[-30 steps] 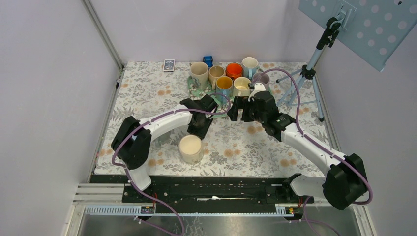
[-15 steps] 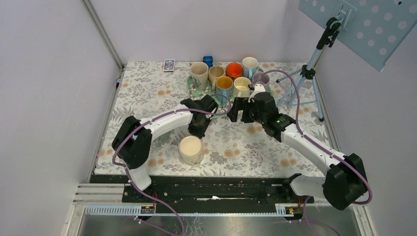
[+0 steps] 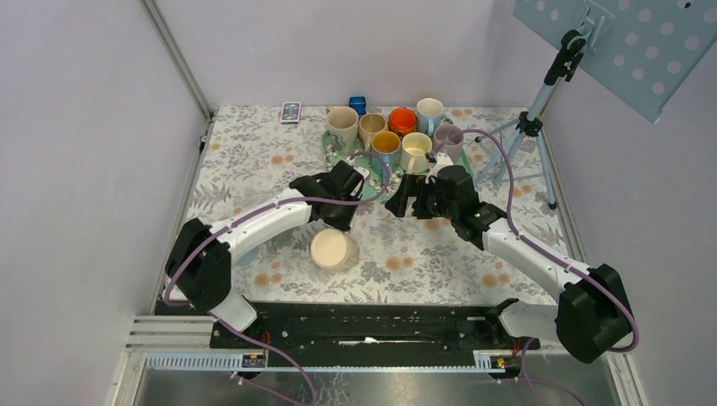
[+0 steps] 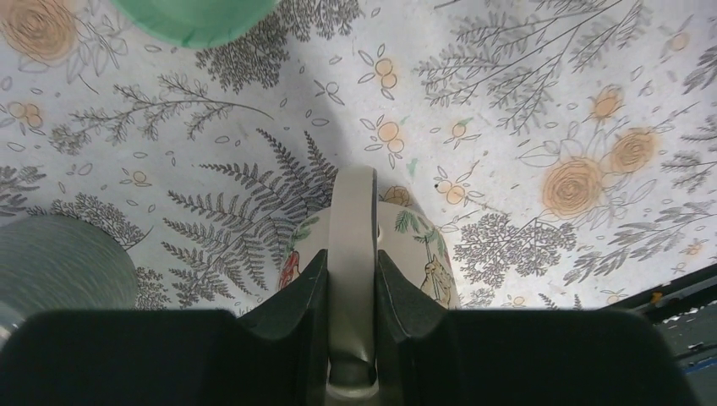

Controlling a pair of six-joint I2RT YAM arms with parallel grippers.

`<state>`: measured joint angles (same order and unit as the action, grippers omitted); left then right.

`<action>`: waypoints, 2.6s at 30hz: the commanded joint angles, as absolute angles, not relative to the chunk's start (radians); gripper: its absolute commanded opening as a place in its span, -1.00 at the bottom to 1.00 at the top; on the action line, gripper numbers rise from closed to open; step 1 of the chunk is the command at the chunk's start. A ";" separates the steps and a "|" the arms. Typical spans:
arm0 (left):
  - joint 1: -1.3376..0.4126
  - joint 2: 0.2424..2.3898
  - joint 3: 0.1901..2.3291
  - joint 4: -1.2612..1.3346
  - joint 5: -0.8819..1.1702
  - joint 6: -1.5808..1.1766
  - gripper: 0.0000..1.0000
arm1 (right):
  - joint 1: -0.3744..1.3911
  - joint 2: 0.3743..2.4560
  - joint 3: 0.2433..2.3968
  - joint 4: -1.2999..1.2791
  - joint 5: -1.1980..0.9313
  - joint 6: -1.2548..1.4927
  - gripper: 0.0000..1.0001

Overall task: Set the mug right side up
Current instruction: Turn over the cup at the center of the board.

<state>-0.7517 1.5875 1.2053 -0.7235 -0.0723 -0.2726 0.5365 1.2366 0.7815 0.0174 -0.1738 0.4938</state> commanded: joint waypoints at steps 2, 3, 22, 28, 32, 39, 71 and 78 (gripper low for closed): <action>-0.746 1.453 1.181 -0.559 -0.088 -0.277 -1.00 | 0.533 1.218 0.790 0.076 -0.230 0.531 0.99; -0.746 1.440 1.172 -0.548 -0.085 -0.278 -1.00 | 0.533 1.219 0.794 0.074 -0.230 0.531 0.99; -0.737 1.243 1.066 -0.345 0.017 -0.156 -1.00 | 0.531 1.272 0.710 0.445 -0.494 0.448 0.99; -0.686 1.181 1.043 -0.308 0.128 -0.119 -1.00 | 0.515 1.309 0.720 0.541 -0.556 0.369 0.99; -0.656 1.147 1.031 -0.283 0.220 -0.115 -1.00 | 0.483 1.363 0.731 0.663 -0.725 0.397 0.89; -0.599 1.101 1.017 -0.229 0.390 -0.144 -1.00 | 0.466 1.440 0.799 0.783 -0.940 0.459 0.77; -0.465 1.132 0.970 0.109 0.664 -0.382 -1.00 | 0.475 1.707 0.877 1.572 -1.181 1.106 -0.19; -0.439 1.160 0.951 0.156 0.661 -0.419 -1.00 | 0.478 1.656 0.861 1.404 -1.172 0.973 -0.30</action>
<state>-0.4648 1.1557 0.9390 -0.0566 0.6666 -0.3653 0.4580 1.7214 0.8394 1.4311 -1.1202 1.0454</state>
